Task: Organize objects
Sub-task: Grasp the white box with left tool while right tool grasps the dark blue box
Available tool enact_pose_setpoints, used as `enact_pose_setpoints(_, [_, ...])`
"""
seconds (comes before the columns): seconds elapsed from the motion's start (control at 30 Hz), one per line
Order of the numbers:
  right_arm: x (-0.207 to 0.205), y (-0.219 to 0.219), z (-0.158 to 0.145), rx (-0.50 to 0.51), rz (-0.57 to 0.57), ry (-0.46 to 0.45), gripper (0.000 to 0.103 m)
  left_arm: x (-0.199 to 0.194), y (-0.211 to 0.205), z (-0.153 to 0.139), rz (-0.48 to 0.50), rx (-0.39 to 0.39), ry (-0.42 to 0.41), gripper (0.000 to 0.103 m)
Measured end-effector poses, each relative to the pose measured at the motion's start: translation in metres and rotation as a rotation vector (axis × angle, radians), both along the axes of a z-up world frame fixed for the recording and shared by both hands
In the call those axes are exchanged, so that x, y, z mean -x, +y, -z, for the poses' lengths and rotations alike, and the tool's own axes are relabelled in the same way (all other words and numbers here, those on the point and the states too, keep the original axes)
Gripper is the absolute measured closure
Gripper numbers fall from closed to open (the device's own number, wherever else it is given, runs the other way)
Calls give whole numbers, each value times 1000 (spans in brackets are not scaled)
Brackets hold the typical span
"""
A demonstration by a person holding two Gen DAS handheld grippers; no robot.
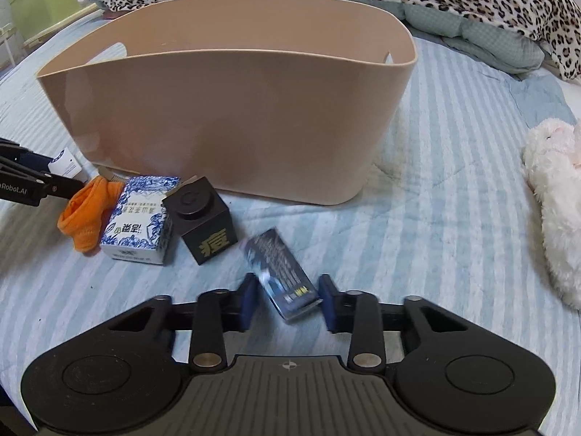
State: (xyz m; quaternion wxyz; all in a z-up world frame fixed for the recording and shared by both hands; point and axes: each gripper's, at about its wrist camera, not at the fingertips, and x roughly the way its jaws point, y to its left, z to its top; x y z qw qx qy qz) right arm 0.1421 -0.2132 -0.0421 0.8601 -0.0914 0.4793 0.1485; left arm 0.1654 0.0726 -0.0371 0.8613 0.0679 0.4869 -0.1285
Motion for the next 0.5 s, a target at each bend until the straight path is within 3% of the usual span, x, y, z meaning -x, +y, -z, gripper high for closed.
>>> enact_pose_setpoints(0.27, [7, -8, -5, -13, 30, -16, 82, 18, -6, -12, 14, 11, -21, 42])
enact_pose_setpoints(0.5, [23, -16, -20, -36, 40, -60, 82, 35, -1, -34, -2, -2, -88, 42])
